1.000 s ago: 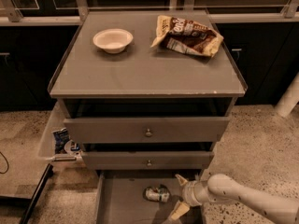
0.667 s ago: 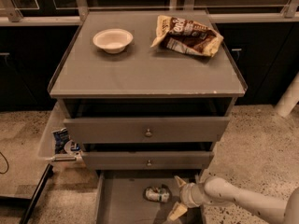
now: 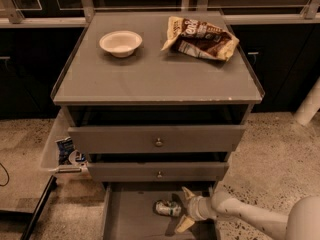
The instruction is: Pick 7up can from bottom drawer and place on counter
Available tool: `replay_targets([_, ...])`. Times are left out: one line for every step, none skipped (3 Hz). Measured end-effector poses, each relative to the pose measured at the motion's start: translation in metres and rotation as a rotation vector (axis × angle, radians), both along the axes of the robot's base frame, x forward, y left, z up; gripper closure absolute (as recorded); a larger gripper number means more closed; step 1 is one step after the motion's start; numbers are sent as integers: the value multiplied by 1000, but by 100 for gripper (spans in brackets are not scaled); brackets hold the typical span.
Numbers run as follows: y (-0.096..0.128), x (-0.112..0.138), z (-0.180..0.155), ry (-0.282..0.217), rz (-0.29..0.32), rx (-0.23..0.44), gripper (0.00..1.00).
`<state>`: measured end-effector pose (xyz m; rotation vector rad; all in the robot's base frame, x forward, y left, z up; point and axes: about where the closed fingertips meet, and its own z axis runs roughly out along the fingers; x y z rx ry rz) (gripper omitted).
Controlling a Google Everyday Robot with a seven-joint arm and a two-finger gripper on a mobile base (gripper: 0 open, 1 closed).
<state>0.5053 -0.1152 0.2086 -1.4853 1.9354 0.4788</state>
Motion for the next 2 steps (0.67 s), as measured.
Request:
replay_targets([10, 12, -21, -44, 32, 0, 0])
replay_targets([16, 21, -40, -67, 47, -9, 0])
